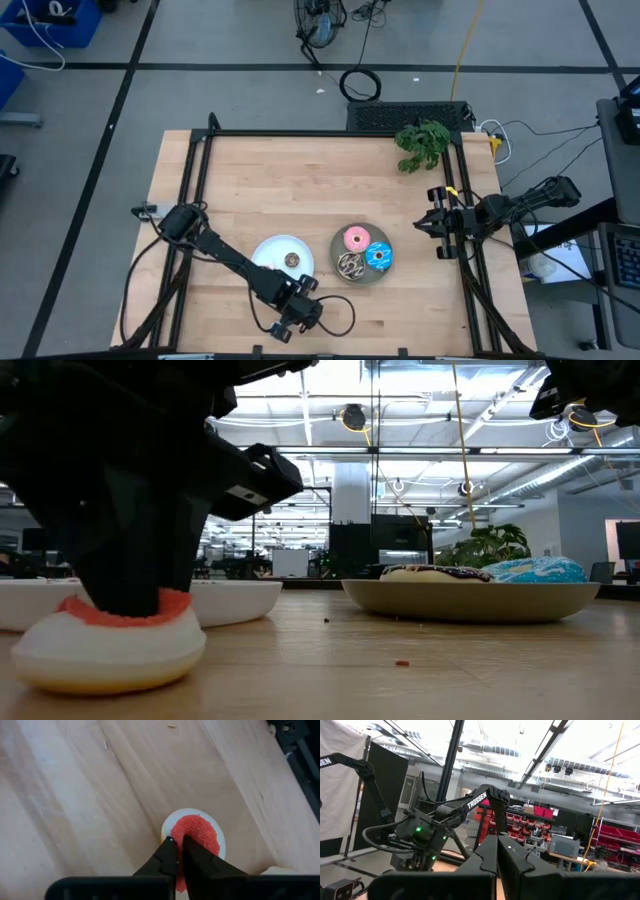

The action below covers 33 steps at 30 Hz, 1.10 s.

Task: Pick & Place donuts
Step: Put the small orange donut on the white plate

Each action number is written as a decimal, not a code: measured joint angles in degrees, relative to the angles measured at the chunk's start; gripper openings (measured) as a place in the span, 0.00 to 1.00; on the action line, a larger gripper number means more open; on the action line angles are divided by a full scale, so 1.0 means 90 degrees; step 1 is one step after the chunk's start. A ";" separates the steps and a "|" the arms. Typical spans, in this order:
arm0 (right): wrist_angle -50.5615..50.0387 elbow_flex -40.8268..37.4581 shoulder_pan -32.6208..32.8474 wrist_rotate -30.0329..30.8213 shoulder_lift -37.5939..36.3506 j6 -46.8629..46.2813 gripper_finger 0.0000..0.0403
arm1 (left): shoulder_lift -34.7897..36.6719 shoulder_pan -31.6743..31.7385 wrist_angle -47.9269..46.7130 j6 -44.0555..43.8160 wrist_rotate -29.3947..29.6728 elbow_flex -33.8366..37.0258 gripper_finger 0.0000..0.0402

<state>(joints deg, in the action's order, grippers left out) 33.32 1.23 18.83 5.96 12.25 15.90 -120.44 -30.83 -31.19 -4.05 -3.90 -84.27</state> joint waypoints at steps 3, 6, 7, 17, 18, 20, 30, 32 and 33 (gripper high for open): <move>0.0004 0.0001 0.0001 0.0000 0.0000 0.0002 0.00 | 0.0007 -0.0006 -0.0241 0.0090 0.0176 -0.0205 0.03; 0.0002 0.0001 0.0000 0.0000 0.0000 0.0002 0.00 | 0.0015 -0.0005 -0.0526 0.0109 0.0273 -0.0578 0.02; 0.0007 0.0002 0.0002 0.0000 0.0000 0.0002 0.00 | 0.0017 -0.0006 -0.0723 0.0141 0.0332 -0.0741 0.02; 0.0005 0.0000 0.0002 0.0000 0.0000 0.0002 0.00 | 0.0035 -0.0036 -0.3329 0.0270 0.1389 -0.2283 0.02; 0.0004 0.0000 0.0002 0.0000 0.0000 0.0002 0.00 | 0.0042 -0.0033 -0.3524 0.0224 0.1486 -0.2338 0.03; 0.0006 0.0002 0.0002 -0.0001 -0.0002 0.0002 0.00 | 0.0044 -0.0007 -0.3855 0.0201 0.1599 -0.2358 0.05; 0.0005 0.0000 0.0000 -0.0002 0.0000 -0.0007 0.00 | 0.0039 0.0395 -0.3650 -0.0152 0.1347 -0.1442 0.04; 0.0007 0.0001 0.0001 -0.0002 0.0000 -0.0007 0.00 | 0.0041 0.0443 -0.3521 -0.0129 0.1283 -0.1145 0.05; 0.0005 0.0000 0.0002 -0.0002 0.0000 -0.0005 0.00 | 0.0037 0.0469 -0.3507 -0.0127 0.1262 -0.1010 0.05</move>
<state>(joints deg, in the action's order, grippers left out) 33.36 1.24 18.85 5.93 12.25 15.85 -120.11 -26.60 -62.75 -5.19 7.46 -93.35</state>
